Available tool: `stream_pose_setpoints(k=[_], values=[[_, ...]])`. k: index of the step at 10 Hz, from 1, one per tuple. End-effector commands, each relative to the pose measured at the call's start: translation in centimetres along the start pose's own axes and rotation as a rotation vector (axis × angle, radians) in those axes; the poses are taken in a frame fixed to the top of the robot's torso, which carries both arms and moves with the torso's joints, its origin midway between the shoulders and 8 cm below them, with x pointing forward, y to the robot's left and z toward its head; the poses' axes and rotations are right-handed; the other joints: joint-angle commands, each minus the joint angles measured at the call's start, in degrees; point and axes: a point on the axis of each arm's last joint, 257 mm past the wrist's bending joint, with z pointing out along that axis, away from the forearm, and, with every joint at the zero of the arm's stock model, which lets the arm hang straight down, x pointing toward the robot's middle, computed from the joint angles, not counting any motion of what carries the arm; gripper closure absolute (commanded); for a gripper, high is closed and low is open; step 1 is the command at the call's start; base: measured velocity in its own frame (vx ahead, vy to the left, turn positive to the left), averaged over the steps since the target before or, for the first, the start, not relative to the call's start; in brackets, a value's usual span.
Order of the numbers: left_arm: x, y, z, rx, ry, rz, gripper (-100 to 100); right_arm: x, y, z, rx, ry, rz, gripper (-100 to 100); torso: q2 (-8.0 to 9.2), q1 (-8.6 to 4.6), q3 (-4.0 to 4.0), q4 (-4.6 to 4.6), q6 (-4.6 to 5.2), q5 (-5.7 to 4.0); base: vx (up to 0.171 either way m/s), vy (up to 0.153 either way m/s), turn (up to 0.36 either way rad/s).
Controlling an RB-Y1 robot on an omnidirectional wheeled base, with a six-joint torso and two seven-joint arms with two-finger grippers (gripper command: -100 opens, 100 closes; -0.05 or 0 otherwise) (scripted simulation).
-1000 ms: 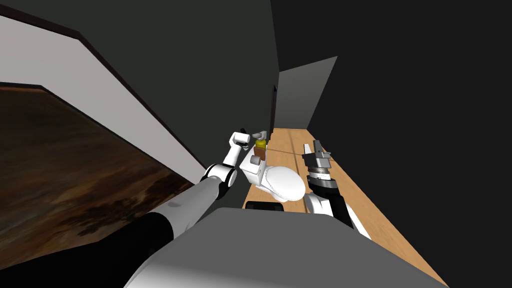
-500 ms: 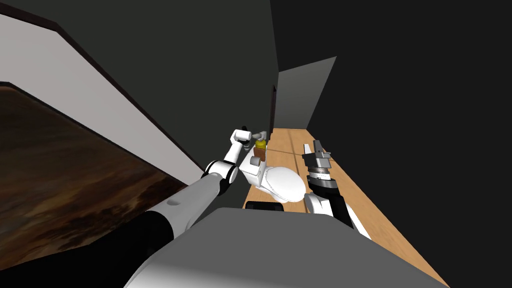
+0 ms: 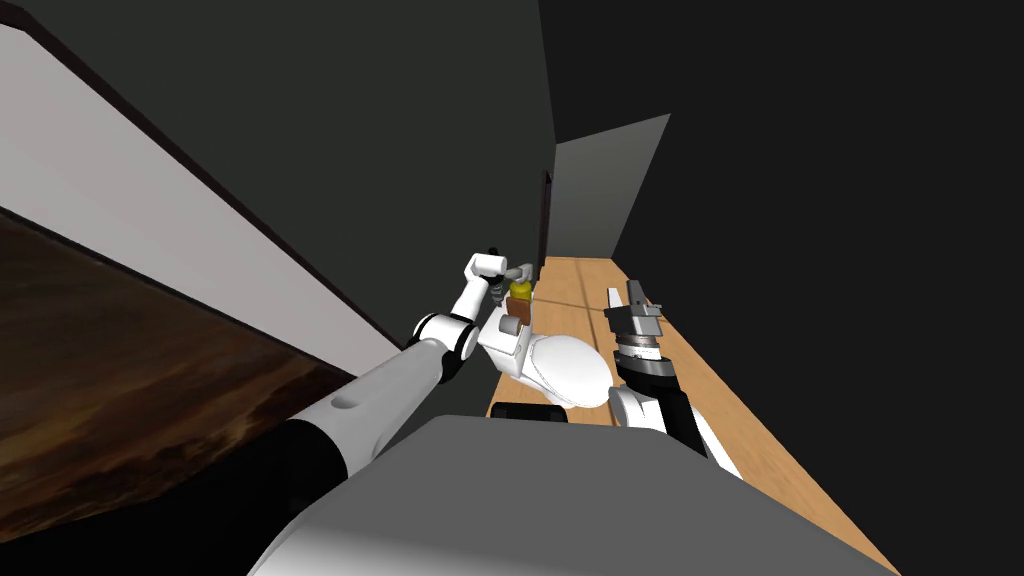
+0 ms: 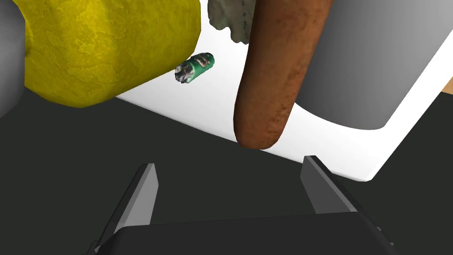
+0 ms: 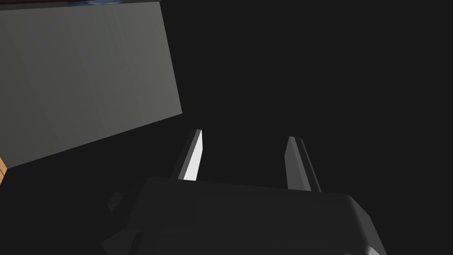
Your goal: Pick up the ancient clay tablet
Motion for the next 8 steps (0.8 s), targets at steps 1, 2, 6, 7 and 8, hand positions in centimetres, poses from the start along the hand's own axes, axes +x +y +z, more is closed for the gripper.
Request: stream_pose_setpoints(k=[1,2,6,7,8], values=[[1.6,1.0,-0.6,-0.064,0.029,0.017,-100,0.0,0.0,0.0,0.000,0.000,0.000,0,0.00,0.00,0.00,0.00,0.00,0.00,0.057,0.006,-0.050],[1.5,1.2,-0.6,-0.075,0.027,0.017,-100,0.0,0.0,0.0,0.000,0.000,0.000,0,-0.05,-0.02,-0.03,-0.01,0.00,0.00,0.048,0.000,-0.016],[4.8,3.7,-2.0,-0.198,0.078,0.063,-100,0.0,0.0,0.0,0.000,0.000,0.000,0,-0.06,-0.02,-0.04,-0.03,-0.02,0.00,0.053,0.001,-0.025],[4.8,3.8,-2.0,-0.200,0.078,0.063,-100,0.0,0.0,0.0,0.000,0.000,0.000,0,-0.02,-0.04,-0.02,-0.01,-0.01,0.00,0.014,0.007,-0.026],[5.8,4.7,-2.5,-0.239,0.091,0.080,-100,0.0,0.0,0.0,0.000,0.000,0.000,0,0.07,0.00,0.03,0.00,-0.01,0.00,0.010,0.014,-0.039]])
